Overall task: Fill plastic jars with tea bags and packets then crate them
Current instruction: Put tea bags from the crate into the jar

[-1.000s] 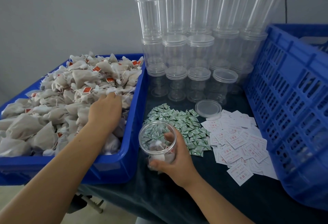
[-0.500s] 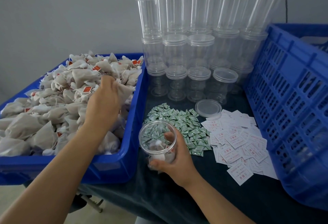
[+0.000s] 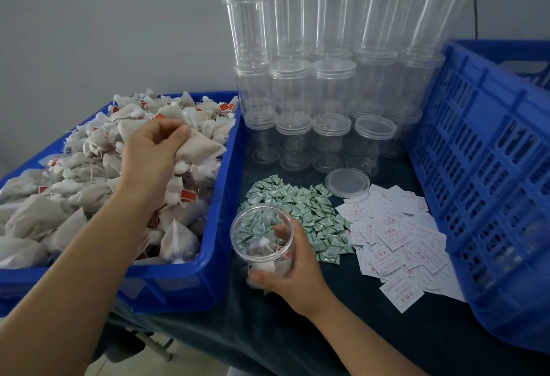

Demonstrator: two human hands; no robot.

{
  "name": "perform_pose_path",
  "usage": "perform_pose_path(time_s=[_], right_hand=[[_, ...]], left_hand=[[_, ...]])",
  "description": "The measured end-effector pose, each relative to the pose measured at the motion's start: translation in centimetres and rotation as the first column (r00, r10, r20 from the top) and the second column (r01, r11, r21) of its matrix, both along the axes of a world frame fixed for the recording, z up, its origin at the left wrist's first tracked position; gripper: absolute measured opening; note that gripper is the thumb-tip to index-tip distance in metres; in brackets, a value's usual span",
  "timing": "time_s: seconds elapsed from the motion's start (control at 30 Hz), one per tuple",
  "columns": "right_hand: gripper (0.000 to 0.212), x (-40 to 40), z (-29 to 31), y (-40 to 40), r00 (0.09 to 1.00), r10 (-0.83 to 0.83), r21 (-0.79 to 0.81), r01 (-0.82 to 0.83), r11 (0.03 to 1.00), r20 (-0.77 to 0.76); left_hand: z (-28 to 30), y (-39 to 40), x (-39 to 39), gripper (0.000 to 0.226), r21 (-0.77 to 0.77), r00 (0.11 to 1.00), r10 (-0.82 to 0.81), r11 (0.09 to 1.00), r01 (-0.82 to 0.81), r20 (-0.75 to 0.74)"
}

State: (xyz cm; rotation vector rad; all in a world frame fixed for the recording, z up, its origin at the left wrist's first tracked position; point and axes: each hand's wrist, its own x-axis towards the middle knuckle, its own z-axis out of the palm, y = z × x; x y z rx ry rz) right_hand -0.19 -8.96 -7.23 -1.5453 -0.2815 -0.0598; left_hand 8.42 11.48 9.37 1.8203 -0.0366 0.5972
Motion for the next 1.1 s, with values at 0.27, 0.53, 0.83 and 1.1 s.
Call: perform_pose_path(time_s=[0.27, 0.53, 0.83, 1.1], right_hand=[[0.098, 0.2, -0.3, 0.0, 1.000, 0.000, 0.003, 0.000, 1.000, -0.006], [0.095, 0.1, -0.1, 0.0, 1.000, 0.011, 0.034, -0.011, 0.999, -0.005], [0.101, 0.6, -0.3, 0.3, 1.000, 0.012, 0.096, -0.012, 0.995, 0.004], [0.100, 0.7, -0.6, 0.1, 1.000, 0.003, 0.053, -0.003, 0.999, 0.012]], left_hand=[[4.3, -1.6, -1.5, 0.018, -0.093, 0.955, -0.284, 0.957, 0.276, -0.085], [4.6, -5.6, -4.0, 0.034, 0.097, 0.788, -0.551, 0.799, 0.593, -0.276], [1.0, -7.7, -4.7, 0.034, 0.273, 0.579, -0.511, 0.553, 0.787, -0.636], [0.5, -8.1, -6.1, 0.027, 0.854, 0.892, -0.232, 0.275, 0.443, -0.388]])
